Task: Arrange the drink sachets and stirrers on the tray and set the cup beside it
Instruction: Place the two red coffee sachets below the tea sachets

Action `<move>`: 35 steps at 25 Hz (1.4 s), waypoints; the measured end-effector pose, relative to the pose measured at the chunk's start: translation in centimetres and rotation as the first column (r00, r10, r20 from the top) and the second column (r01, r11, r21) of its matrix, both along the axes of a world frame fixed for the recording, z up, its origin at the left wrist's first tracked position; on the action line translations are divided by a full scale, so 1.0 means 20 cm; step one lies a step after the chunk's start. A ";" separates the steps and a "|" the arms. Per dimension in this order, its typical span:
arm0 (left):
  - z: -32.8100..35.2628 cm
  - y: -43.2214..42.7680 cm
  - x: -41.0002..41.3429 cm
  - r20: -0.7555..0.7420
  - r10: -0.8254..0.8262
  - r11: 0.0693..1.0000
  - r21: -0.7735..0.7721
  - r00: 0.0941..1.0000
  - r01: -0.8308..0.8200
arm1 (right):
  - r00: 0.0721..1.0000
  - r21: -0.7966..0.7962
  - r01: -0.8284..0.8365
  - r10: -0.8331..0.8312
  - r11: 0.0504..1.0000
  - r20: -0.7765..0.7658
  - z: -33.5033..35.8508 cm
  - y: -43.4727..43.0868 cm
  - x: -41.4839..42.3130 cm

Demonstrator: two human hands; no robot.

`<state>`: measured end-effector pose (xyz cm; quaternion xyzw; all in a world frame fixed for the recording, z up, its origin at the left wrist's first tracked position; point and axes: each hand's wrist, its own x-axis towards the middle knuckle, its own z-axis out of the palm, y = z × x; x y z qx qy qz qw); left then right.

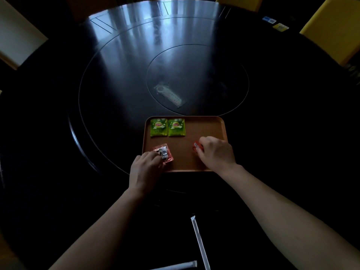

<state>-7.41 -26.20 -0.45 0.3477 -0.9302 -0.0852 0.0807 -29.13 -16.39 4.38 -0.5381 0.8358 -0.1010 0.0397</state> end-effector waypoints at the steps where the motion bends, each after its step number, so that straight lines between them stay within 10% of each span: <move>1: -0.01 0.00 0.01 -0.009 0.011 1.000 0.020 1.000 -0.011 | 0.999 0.045 -0.001 -0.001 0.999 0.048 -0.01 -0.01 0.00; 6: -0.02 0.01 0.06 -0.127 0.001 0.997 0.082 0.992 0.009 | 0.805 0.020 0.176 -0.156 0.984 0.572 -0.05 -0.01 -0.01; 17: -0.01 -0.02 0.00 0.144 -0.076 0.996 0.059 0.987 0.068 | 0.932 0.086 -0.269 0.237 0.959 0.273 -0.15 0.01 0.00; 30: 0.04 -0.13 -0.07 0.226 -0.178 0.984 0.069 0.958 0.167 | 0.977 0.074 -0.137 0.122 0.988 0.177 -0.18 -0.06 -0.02; 35: 0.08 -0.14 -0.16 0.200 0.064 0.989 0.117 0.978 -0.089 | 0.977 -0.017 -0.064 0.066 0.998 0.204 -0.20 -0.06 0.00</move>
